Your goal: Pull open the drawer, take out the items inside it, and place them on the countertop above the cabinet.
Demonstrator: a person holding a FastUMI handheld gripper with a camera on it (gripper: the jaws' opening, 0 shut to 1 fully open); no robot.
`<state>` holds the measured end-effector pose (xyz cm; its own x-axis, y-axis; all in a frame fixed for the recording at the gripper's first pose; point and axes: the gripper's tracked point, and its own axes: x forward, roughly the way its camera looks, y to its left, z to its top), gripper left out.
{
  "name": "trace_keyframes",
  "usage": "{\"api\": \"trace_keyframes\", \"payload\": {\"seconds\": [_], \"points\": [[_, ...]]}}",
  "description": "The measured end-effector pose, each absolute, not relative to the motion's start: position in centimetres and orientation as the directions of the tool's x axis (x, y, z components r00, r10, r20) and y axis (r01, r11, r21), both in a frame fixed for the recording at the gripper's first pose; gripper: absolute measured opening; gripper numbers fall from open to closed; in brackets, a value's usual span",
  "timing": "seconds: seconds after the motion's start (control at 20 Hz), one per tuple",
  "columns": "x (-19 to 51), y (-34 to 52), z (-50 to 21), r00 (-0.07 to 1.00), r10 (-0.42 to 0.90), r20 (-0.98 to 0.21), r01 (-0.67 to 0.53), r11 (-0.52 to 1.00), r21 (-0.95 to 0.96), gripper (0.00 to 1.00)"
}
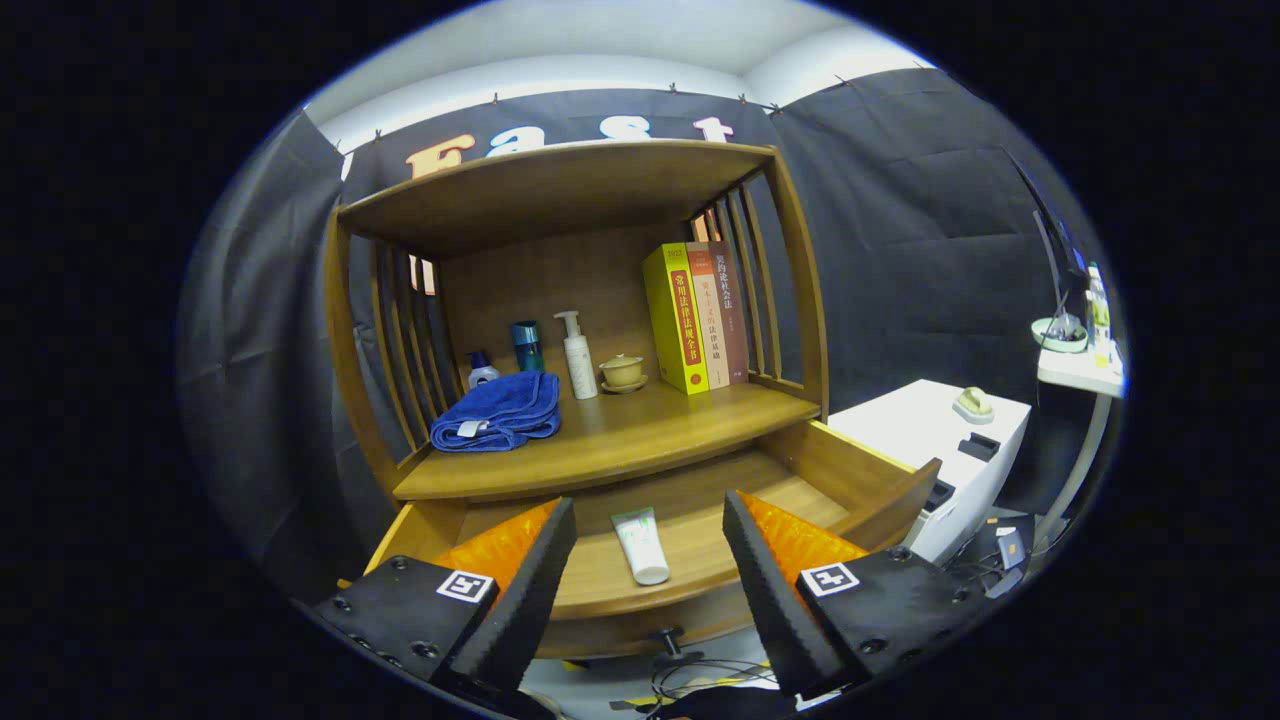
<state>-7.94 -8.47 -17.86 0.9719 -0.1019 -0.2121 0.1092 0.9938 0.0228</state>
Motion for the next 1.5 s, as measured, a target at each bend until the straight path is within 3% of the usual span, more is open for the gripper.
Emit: {"api": "trace_keyframes", "payload": {"seconds": [0.25, 0.45, 0.65, 0.9, 1.2, 1.5], "points": [[-2.7, -5.3, -18.6, 0.943, 0.006, -0.332, -0.053, 0.990, -0.132, 0.96], [0.9, -4.0, -21.9, 0.873, 0.017, -0.488, -0.111, 0.980, -0.164, 0.99], [3.1, -3.4, -26.8, 0.754, 0.022, -0.657, -0.157, 0.977, -0.147, 0.99], [3.8, -4.9, -32.6, 0.576, -0.018, -0.817, -0.129, 0.985, -0.112, 0.99], [2.6, -6.9, -37.9, 0.423, -0.069, -0.903, -0.126, 0.983, -0.134, 1.00], [2.5, -8.2, -39.8, 0.384, -0.099, -0.918, -0.104, 0.983, -0.149, 0.95]]}}
